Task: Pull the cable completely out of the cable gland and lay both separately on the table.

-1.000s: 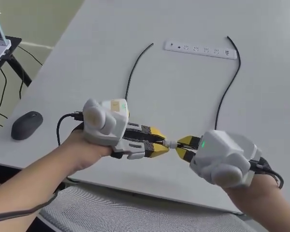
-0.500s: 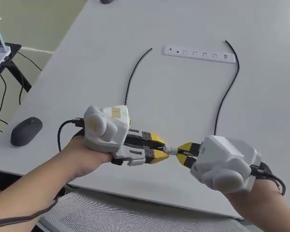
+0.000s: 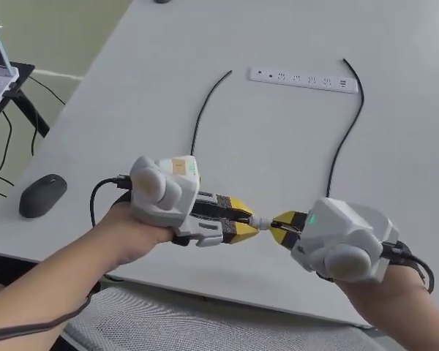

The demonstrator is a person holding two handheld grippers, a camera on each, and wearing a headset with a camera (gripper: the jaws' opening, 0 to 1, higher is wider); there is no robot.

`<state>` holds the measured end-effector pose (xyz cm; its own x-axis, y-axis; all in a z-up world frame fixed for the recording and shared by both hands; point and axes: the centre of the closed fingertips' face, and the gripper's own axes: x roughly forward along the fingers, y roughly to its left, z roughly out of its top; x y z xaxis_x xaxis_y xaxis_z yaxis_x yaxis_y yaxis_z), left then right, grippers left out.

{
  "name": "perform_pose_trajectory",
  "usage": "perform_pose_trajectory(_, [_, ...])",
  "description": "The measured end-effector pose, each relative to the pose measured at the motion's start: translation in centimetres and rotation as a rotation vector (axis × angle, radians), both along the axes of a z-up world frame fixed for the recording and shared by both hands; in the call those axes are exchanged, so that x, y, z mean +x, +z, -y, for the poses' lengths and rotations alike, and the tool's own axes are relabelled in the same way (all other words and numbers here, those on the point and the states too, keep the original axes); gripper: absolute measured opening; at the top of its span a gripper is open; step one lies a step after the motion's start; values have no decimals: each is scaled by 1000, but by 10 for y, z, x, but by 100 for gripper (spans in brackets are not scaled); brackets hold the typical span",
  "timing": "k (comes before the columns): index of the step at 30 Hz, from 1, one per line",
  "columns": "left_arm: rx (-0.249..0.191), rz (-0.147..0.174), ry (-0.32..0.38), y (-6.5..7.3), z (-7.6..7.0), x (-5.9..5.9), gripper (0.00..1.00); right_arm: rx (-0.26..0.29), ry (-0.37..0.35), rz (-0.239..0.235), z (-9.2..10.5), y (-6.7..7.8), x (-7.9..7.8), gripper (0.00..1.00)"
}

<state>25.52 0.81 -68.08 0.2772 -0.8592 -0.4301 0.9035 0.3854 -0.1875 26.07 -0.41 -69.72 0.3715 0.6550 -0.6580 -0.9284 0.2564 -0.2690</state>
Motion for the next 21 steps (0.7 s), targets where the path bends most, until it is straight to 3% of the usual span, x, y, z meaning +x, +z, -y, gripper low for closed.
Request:
perform_pose_trajectory(10, [1, 2, 5, -1, 1, 0, 15, 10, -27, -13, 1, -1, 0, 0])
perform_pose_trajectory(21, [-16, -6, 22, 2, -3, 2, 15, 8, -146, -74, 24, -13, 15, 0])
